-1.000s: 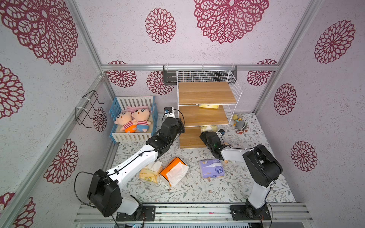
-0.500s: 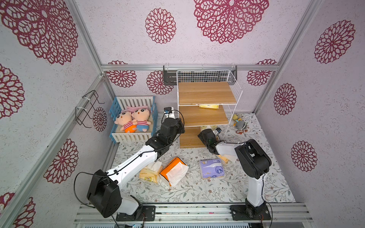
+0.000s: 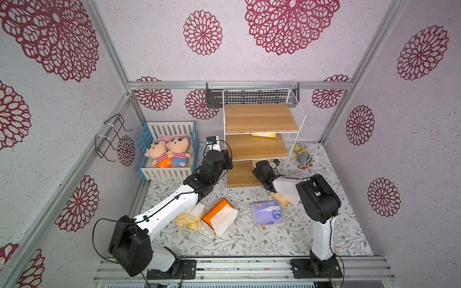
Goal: Remove the tissue boxes from the shelf
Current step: Pick up a box of tissues from the shelf.
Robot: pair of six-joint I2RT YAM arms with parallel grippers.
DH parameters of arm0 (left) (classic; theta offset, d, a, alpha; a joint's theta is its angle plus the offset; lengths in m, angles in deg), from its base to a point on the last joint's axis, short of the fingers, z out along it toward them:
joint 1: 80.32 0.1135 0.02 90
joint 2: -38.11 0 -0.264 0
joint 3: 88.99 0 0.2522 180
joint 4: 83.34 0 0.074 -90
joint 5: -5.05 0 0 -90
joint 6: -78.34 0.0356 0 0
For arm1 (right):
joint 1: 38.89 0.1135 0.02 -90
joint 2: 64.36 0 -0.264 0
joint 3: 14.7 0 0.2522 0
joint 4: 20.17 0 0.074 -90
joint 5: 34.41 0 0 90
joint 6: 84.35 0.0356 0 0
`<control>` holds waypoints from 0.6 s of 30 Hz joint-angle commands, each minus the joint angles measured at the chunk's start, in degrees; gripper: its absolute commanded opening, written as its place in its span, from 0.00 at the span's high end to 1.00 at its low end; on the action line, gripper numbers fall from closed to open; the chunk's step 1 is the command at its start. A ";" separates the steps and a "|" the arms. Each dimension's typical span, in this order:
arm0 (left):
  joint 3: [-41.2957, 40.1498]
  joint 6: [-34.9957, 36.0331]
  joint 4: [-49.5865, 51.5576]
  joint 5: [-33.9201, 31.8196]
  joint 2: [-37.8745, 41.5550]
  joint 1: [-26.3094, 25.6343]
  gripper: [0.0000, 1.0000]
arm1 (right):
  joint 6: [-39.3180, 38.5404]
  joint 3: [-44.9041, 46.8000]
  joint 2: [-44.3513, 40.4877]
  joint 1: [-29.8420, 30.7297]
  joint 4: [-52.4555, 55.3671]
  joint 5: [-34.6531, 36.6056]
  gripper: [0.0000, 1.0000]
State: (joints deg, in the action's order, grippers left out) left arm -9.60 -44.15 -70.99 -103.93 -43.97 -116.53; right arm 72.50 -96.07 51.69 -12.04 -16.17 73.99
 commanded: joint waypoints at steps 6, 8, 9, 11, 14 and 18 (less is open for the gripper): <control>-0.71 -5.58 1.34 3.26 0.49 -0.15 0.97 | -4.81 -1.03 -3.08 -0.66 1.52 0.18 0.90; -0.59 -5.49 1.41 3.00 0.43 -0.18 0.97 | -5.75 -0.54 -4.61 -0.68 2.14 -0.29 0.95; -0.43 -5.41 1.53 2.82 0.43 -0.13 0.96 | -6.01 -0.20 -5.38 -0.57 2.37 -0.70 0.97; 0.14 -5.16 2.21 2.25 0.40 -0.06 0.96 | -6.95 0.98 -7.59 -0.44 2.26 -1.95 1.00; 1.38 -4.90 3.44 1.40 0.10 -0.09 0.96 | -7.55 3.14 -10.78 0.16 2.64 -3.68 1.00; 2.73 -4.69 4.90 0.45 -0.26 0.08 0.96 | -8.54 6.57 -16.11 1.43 4.14 -4.98 1.00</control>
State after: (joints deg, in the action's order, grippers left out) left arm -8.51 -43.97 -68.89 -104.41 -44.02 -116.53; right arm 66.25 -90.74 41.22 -11.51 -12.04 70.23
